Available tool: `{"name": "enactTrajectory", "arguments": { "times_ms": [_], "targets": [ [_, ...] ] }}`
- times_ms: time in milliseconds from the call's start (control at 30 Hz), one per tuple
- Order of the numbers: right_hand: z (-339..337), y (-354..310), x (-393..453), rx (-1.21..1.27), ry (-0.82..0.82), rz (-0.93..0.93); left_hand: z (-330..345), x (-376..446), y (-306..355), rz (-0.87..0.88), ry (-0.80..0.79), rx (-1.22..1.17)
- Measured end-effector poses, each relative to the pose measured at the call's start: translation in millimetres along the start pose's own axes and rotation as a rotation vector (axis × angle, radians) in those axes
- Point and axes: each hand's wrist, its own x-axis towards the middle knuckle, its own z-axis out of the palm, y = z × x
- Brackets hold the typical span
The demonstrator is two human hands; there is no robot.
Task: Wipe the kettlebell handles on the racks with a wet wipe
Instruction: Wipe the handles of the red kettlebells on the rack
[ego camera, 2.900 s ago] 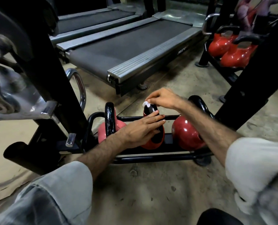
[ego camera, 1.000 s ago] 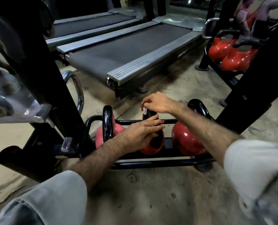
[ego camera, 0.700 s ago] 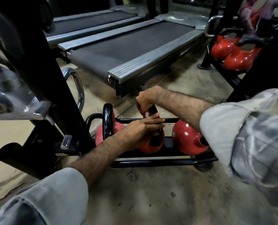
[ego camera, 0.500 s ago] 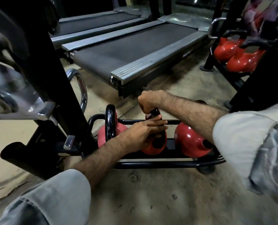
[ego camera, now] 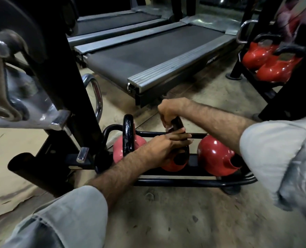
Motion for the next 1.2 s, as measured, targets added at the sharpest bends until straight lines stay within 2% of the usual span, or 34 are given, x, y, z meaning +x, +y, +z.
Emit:
{"name": "enactTrajectory", "arguments": {
  "times_ms": [67,133,233,333,433,500,567,667,767,800,900,967,1000,1100,1200],
  "targets": [
    [5.5,-12.3,2.5,-0.111,0.046,-0.052,0.6,0.2,-1.5,-0.009,0.000,0.000],
    [10.1,-18.2,7.6,-0.122,0.073,-0.054,2.0,1.1,-2.9,-0.015,-0.005,0.008],
    [14.7,-5.6,15.9,0.098,0.107,0.020,1.5,0.6,-1.7,-0.008,-0.008,0.011],
    [30.9,18.7,19.2,0.543,0.151,0.205,-1.3,0.9,-0.2,-0.002,-0.026,0.017],
    [58.5,34.2,8.0,1.215,0.335,0.419,0.3,0.6,-1.2,-0.005,-0.008,0.022],
    [80.7,34.7,-5.2,1.552,0.430,0.586,1.7,0.8,-1.6,-0.005,0.002,-0.003],
    [98.1,28.6,-14.1,1.785,0.409,0.700,2.6,0.6,-1.7,-0.012,0.016,-0.021],
    [112.8,23.7,-11.9,2.138,0.285,0.695,2.4,1.1,-3.0,-0.018,0.024,-0.032],
    [128.9,21.8,-12.1,2.124,0.298,0.611,2.3,0.9,0.3,-0.022,0.022,-0.038],
    [131.0,19.8,-18.9,2.052,0.368,0.578,2.1,1.0,0.9,-0.023,0.022,-0.039],
    [141.7,10.6,-41.5,1.680,0.596,0.398,2.6,0.4,3.5,-0.030,0.024,-0.029],
    [147.6,8.3,-45.6,1.393,0.719,0.379,2.4,0.8,3.4,-0.033,0.030,-0.040],
    [150.7,8.2,-45.4,1.332,0.769,0.337,2.5,0.4,3.8,-0.035,0.030,-0.044],
    [155.1,7.2,-41.6,1.272,0.861,0.221,2.4,0.1,6.1,-0.032,0.028,-0.025],
    [150.6,4.4,-32.4,1.329,0.926,0.226,2.1,0.1,4.8,-0.030,0.033,-0.021]
  ]
}}
